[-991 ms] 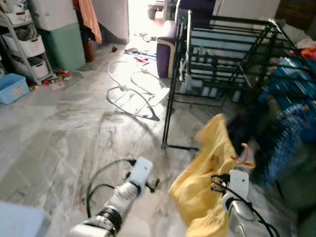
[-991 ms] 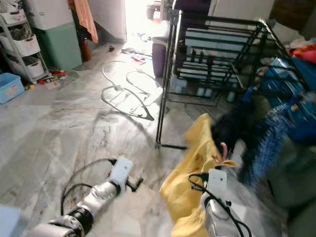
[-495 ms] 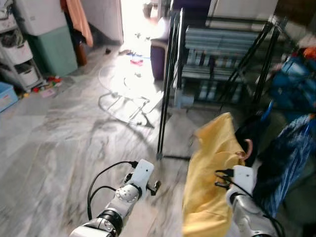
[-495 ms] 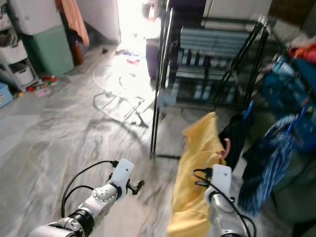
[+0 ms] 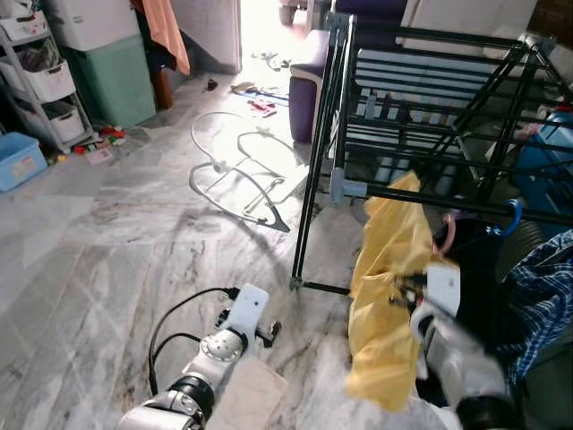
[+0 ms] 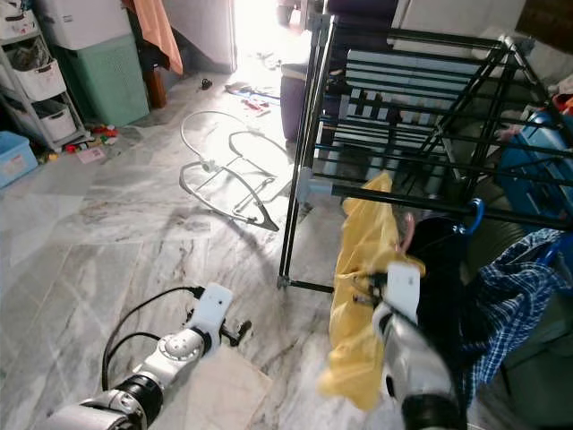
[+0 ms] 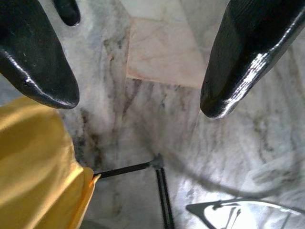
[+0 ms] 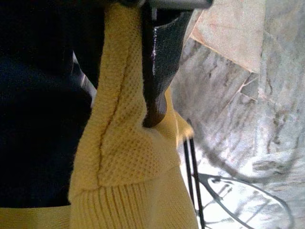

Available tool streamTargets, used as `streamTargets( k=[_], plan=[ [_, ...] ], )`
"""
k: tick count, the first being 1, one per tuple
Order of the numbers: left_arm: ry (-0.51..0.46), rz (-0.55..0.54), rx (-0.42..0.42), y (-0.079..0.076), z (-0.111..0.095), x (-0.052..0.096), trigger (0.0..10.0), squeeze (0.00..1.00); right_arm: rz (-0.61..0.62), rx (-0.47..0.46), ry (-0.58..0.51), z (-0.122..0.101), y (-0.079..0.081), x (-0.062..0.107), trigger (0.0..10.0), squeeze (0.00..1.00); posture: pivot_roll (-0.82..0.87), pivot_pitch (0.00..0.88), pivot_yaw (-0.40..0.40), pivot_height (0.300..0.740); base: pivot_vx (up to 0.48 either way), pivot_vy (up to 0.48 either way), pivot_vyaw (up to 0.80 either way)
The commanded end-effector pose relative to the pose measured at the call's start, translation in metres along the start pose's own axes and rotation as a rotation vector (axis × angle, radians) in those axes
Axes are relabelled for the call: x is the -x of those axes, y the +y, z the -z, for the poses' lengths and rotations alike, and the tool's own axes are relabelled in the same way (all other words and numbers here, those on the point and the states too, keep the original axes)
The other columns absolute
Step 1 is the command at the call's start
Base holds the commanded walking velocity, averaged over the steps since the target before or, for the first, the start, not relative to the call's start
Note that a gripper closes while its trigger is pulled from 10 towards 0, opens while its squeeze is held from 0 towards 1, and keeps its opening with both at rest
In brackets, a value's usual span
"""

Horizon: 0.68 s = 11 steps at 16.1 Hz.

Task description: Hang hanger

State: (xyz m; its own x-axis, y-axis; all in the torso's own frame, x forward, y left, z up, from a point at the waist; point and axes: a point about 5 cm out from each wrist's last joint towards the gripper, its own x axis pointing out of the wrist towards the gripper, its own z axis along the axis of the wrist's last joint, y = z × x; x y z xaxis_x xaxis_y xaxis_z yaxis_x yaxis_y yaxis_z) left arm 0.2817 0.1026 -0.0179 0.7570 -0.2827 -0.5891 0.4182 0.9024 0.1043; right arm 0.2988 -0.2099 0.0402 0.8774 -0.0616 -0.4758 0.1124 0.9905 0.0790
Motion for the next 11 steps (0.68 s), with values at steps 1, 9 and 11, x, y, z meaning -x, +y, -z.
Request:
streamTargets(
  k=[1, 9, 11],
  plan=[
    [-0.003, -0.002, 0.004, 0.002, 0.002, 0.001, 10.0, 0.0, -0.013, 0.003, -0.09, -0.03, -0.001, 0.0, 10.0, 0.0, 0.01, 0.0, -0.081, 0.74, 0.0, 0.0, 0.0],
    [0.024, -0.042, 0.022, 0.014, 0.017, 0.007, 10.0, 0.0, -0.123, -0.046, -0.024, -0.069, 0.0, -0.018, 10.0, 0.0, 0.09, 0.034, -0.119, 0.74, 0.0, 0.0, 0.0],
    [0.03, -0.049, 0.016, 0.019, 0.019, 0.009, 10.0, 0.0, -0.121, -0.035, 0.01, -0.066, 0.002, -0.024, 10.0, 0.0, 0.11, 0.048, -0.124, 0.74, 0.0, 0.0, 0.0]
  ],
)
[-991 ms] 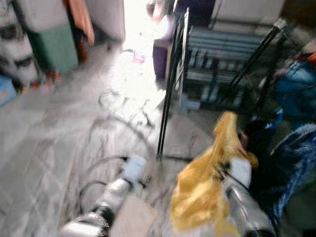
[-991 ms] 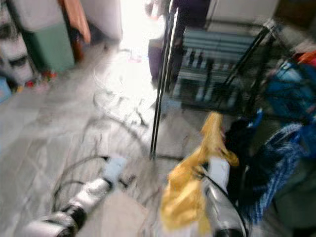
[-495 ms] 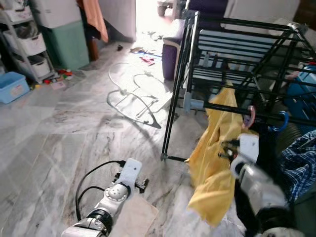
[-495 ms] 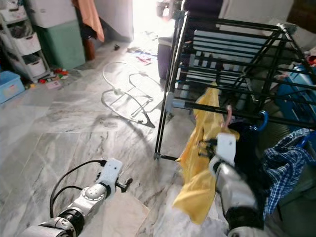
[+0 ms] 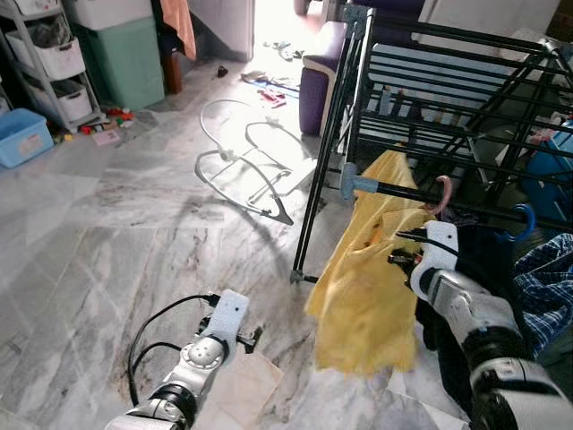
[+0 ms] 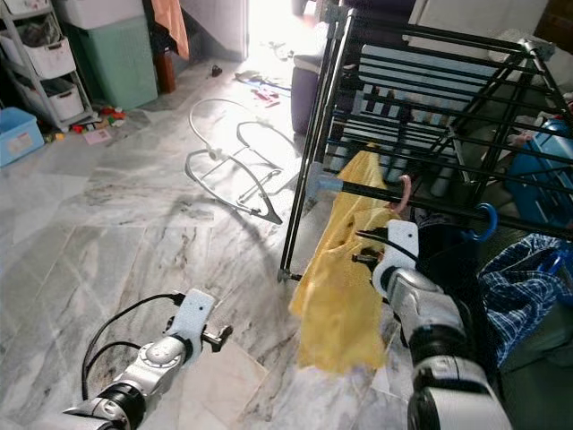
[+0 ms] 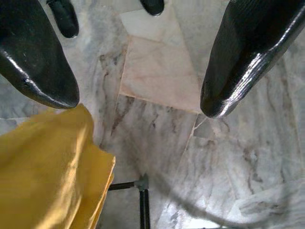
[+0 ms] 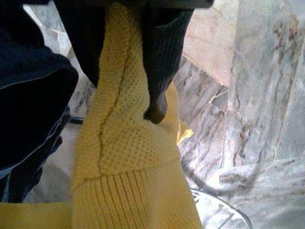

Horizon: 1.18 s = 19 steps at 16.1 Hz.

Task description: Hang hanger

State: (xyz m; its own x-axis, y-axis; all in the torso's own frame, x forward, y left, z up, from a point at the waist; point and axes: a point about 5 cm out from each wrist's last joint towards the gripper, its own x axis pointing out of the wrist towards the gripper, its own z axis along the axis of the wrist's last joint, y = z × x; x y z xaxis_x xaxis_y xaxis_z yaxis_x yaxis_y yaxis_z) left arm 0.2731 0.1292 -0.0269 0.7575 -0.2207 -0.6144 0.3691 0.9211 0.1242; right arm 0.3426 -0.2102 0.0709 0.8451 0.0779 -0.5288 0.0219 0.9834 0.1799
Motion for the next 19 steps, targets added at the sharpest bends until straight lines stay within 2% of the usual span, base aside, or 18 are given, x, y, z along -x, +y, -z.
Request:
streamTargets(
  k=[1, 5, 13, 14, 16, 19],
  plan=[
    [-0.008, 0.0, -0.001, 0.001, 0.0, 0.001, 10.0, 0.0, 0.011, 0.011, -0.056, -0.015, -0.003, 0.0, 10.0, 0.0, 0.12, 0.054, -0.124, 0.74, 0.0, 0.0, 0.0],
    [0.002, -0.02, -0.002, 0.009, 0.006, 0.003, 10.0, 0.0, 0.001, -0.012, 0.005, 0.002, 0.003, -0.008, 10.0, 0.0, 0.16, 0.067, -0.13, 0.74, 0.0, 0.0, 0.0],
    [0.008, -0.044, -0.011, 0.021, 0.01, 0.007, 10.0, 0.0, 0.0, -0.063, 0.001, 0.004, 0.006, -0.011, 10.0, 0.0, 0.21, 0.085, -0.128, 0.74, 0.0, 0.0, 0.0],
    [0.009, -0.043, -0.012, 0.021, 0.01, 0.007, 10.0, 0.0, 0.009, -0.062, -0.016, 0.004, 0.005, -0.011, 10.0, 1.0, 0.21, 0.083, -0.126, 0.74, 0.0, 0.0, 0.0],
    [0.008, -0.039, -0.016, 0.02, 0.009, 0.006, 10.0, 0.0, 0.055, -0.035, -0.039, 0.002, -0.001, -0.01, 10.0, 1.0, 0.2, 0.075, -0.123, 0.74, 0.0, 0.0, 0.0],
    [0.0, -0.029, -0.018, 0.016, 0.005, 0.004, 10.0, 0.0, 0.065, -0.023, -0.074, 0.003, -0.002, -0.008, 10.0, 1.0, 0.18, 0.074, -0.12, 0.74, 0.0, 0.0, 0.0]
  ],
)
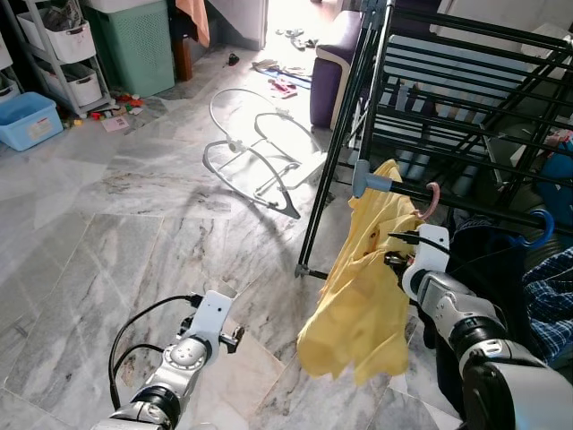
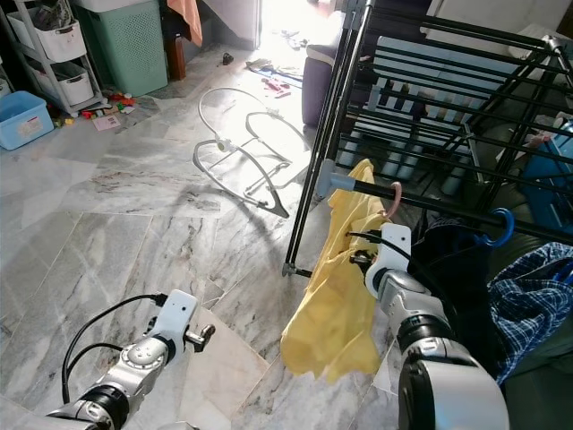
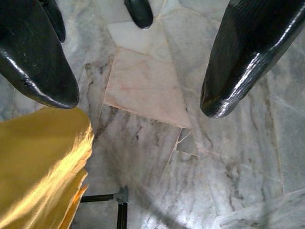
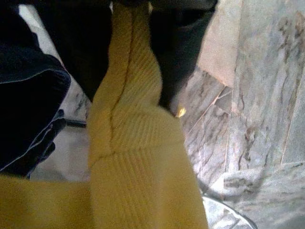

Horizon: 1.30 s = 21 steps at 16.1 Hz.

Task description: Hang hanger

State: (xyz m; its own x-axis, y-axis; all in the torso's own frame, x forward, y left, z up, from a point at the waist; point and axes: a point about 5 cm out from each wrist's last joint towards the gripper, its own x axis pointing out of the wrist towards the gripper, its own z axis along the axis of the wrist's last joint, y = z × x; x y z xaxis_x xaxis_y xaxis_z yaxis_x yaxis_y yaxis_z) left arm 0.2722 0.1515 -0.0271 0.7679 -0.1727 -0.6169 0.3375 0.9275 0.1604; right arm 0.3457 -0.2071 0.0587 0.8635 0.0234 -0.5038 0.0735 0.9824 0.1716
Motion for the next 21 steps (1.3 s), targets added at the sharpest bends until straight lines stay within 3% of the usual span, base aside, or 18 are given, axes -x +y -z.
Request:
streamTargets(
  k=[1, 7, 10, 14, 17, 21],
  plan=[
    [-0.018, 0.026, 0.0, -0.005, -0.004, -0.001, 10.0, 0.0, 0.025, -0.001, -0.048, -0.006, -0.004, 0.002, 10.0, 1.0, 0.16, 0.074, -0.115, 0.74, 0.0, 0.0, 0.0],
    [-0.222, 0.103, 0.074, -0.009, -0.044, -0.005, 10.0, 0.0, 0.115, 0.041, -0.158, 0.016, -0.011, 0.025, 10.0, 1.0, 0.12, 0.059, -0.107, 0.74, 0.0, 0.0, 0.0],
    [-0.26, 0.119, 0.089, -0.01, -0.055, -0.006, 10.0, 0.0, 0.148, 0.025, -0.198, 0.021, -0.013, 0.038, 10.0, 1.0, 0.1, 0.05, -0.097, 0.74, 0.0, 0.0, 0.0],
    [-0.28, 0.146, 0.023, -0.008, -0.068, -0.006, 10.0, 0.0, 0.214, -0.024, -0.361, 0.014, -0.014, 0.062, 10.0, 1.0, 0.05, 0.029, -0.073, 0.74, 0.0, 0.0, 0.0],
    [-0.249, 0.119, -0.005, -0.009, -0.073, -0.009, 10.0, 0.0, 0.243, -0.029, -0.373, 0.022, -0.02, 0.075, 10.0, 1.0, 0.01, 0.003, -0.053, 0.74, 0.0, 0.0, 0.0],
    [-0.186, 0.083, -0.031, -0.016, -0.065, -0.012, 10.0, 0.0, 0.323, -0.049, -0.336, 0.056, -0.033, 0.093, 10.0, 1.0, -0.03, 0.0, -0.035, 0.74, 0.0, 0.0, 0.0]
  ],
)
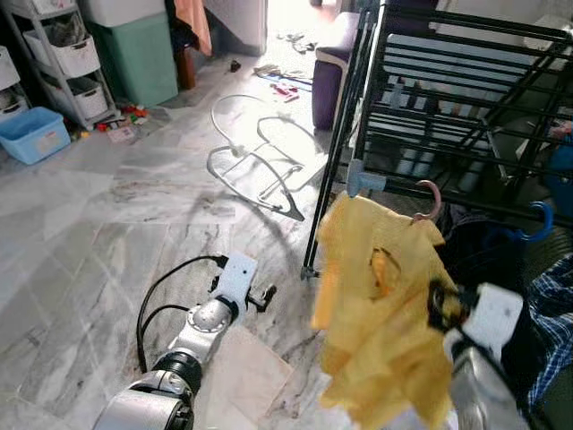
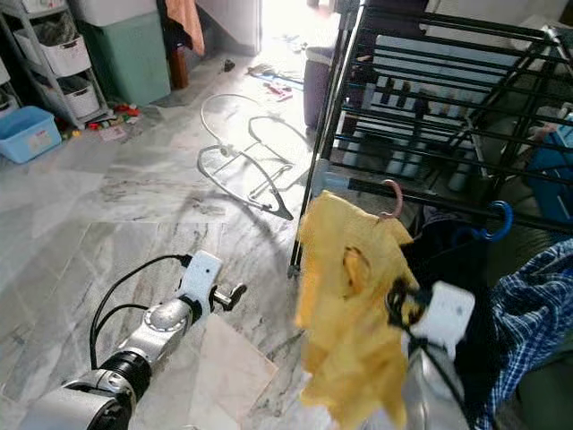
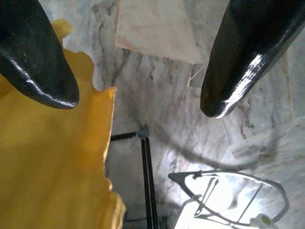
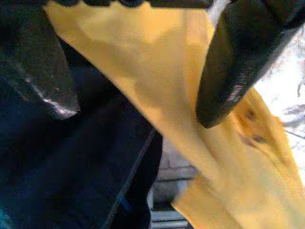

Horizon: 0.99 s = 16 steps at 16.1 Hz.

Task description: Hang hanger

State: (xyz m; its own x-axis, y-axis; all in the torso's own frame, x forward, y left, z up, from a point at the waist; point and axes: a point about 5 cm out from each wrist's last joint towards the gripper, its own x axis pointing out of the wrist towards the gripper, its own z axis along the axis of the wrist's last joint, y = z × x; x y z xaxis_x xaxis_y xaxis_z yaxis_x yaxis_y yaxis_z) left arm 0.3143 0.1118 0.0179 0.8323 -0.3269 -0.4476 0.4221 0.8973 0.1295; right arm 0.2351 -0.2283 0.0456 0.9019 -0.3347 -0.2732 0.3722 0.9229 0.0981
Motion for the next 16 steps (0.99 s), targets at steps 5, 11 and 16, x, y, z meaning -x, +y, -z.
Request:
streamTargets(
  k=[5, 11, 16],
  plan=[
    [0.073, -0.066, 0.005, -0.001, 0.012, 0.001, 10.0, 0.0, -0.007, 0.006, -0.015, 0.003, -0.001, 0.009, 10.0, 1.0, -0.01, 0.0, -0.063, 0.74, 0.0, 0.0, 0.0],
    [0.109, -0.115, 0.021, 0.0, 0.021, 0.004, 10.0, 0.0, -0.053, 0.076, -0.165, -0.014, 0.007, 0.017, 10.0, 1.0, -0.01, 0.0, -0.084, 0.74, 0.0, 0.0, 0.0],
    [0.106, -0.111, 0.007, -0.002, 0.018, 0.002, 10.0, 0.0, -0.057, 0.09, -0.173, -0.011, 0.009, 0.02, 10.0, 1.0, -0.02, 0.0, -0.07, 0.74, 0.0, 0.0, 0.0]
  ],
)
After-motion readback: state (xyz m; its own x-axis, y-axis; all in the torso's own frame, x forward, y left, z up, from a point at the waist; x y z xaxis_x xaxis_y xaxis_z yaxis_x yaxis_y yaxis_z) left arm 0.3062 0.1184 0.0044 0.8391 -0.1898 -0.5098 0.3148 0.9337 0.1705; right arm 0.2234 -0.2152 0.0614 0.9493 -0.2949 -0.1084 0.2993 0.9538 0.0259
